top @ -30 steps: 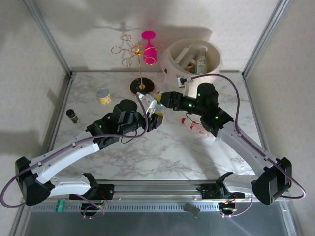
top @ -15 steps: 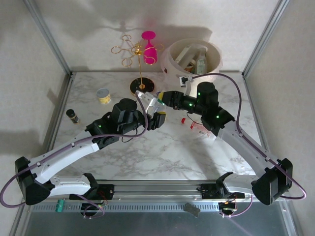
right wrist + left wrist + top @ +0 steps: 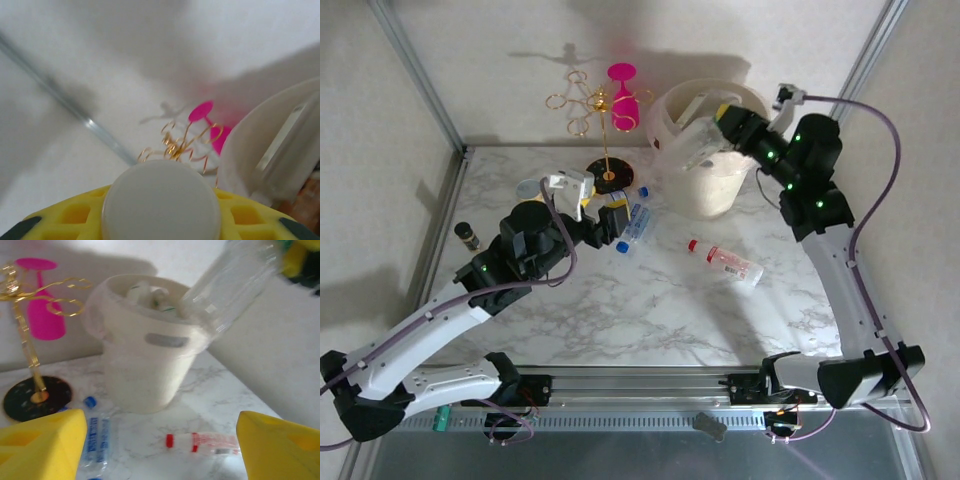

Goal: Put the plastic bottles in the bin

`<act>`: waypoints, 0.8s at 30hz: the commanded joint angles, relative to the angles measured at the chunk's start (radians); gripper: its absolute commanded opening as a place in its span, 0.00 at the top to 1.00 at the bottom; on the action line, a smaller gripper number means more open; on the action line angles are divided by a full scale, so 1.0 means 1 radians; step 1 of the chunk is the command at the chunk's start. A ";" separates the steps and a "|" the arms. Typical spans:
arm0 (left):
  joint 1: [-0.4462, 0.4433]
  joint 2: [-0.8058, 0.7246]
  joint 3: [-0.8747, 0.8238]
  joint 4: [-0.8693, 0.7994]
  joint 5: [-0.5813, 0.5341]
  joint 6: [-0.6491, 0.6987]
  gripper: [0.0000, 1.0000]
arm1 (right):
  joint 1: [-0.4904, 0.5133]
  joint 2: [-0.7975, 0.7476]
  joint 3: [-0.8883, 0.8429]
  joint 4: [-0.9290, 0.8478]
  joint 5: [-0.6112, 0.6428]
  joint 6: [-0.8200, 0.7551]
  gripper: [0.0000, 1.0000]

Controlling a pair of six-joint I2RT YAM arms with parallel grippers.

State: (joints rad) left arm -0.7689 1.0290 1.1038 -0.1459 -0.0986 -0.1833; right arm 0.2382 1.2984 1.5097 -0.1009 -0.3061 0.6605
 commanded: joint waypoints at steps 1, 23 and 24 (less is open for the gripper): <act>0.095 0.031 -0.077 -0.034 0.006 -0.116 0.24 | -0.068 0.083 0.066 0.056 0.009 0.061 0.73; 0.114 0.086 -0.228 0.016 0.060 -0.140 0.26 | -0.174 0.687 0.661 -0.299 0.021 -0.024 0.75; 0.114 0.087 -0.228 0.016 0.061 -0.139 0.26 | -0.174 0.691 0.652 -0.299 0.014 -0.027 0.75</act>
State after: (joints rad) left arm -0.6472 1.1110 0.8703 -0.1520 -0.0486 -0.3153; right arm 0.0635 1.9789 2.1475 -0.3553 -0.2977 0.6762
